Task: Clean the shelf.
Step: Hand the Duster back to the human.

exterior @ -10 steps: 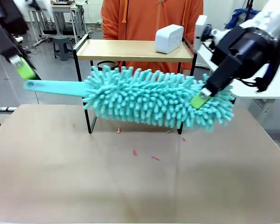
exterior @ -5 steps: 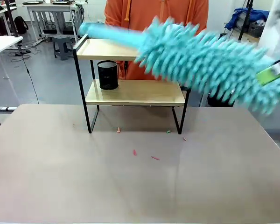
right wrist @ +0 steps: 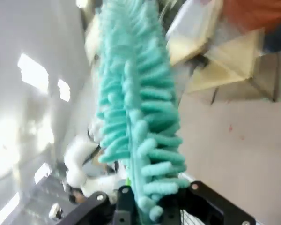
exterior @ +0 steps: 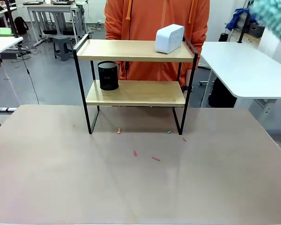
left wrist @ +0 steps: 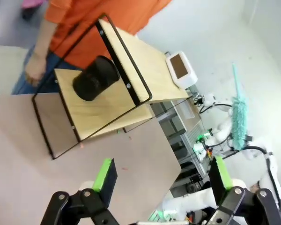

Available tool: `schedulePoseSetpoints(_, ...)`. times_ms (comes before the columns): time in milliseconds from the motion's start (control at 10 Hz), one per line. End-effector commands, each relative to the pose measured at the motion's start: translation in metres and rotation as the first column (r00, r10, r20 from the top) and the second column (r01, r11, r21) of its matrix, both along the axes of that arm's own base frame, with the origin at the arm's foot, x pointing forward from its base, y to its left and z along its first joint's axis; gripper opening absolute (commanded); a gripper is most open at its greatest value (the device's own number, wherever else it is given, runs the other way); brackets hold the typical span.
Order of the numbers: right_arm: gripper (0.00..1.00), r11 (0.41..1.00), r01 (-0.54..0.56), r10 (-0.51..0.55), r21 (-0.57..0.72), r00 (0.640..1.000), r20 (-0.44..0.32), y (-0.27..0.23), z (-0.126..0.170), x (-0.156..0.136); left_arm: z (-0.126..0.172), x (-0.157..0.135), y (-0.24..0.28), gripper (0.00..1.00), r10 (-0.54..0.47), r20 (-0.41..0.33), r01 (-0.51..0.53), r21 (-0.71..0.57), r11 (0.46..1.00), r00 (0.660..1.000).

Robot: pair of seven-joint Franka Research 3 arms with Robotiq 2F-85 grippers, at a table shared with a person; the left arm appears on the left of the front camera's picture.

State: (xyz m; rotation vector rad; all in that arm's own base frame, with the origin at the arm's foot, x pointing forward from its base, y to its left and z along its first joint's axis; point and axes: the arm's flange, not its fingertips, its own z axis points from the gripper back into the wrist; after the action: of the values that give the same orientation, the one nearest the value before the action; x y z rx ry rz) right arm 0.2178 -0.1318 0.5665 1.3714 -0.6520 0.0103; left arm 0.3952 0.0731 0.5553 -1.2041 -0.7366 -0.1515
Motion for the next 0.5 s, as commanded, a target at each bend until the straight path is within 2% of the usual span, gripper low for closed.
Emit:
schedulePoseSetpoints(0,0.00,0.987,0.110,-0.095,0.118,0.988,-0.125,0.004,-0.042,0.020,0.007,-0.009,0.022,1.00,0.033,-0.004,-0.033,0.002,0.999,0.999)
schedulePoseSetpoints(100,0.00,0.986,0.123,-0.096,0.110,0.970,-0.221,0.003,-0.063,0.030,0.007,-0.009,0.022,1.00,0.033,-0.004,-0.033,0.002,0.999,0.999)
schedulePoseSetpoints(200,0.00,0.981,0.168,-0.128,0.099,0.937,-0.324,0.001,-0.084,0.045,0.007,-0.009,0.022,1.00,0.033,-0.004,-0.033,0.002,0.999,0.999)
schedulePoseSetpoints(400,0.00,0.972,0.216,-0.149,0.095,0.874,-0.463,-0.004,-0.119,0.072,0.007,-0.009,0.022,1.00,0.033,-0.004,-0.033,0.002,0.999,0.999)
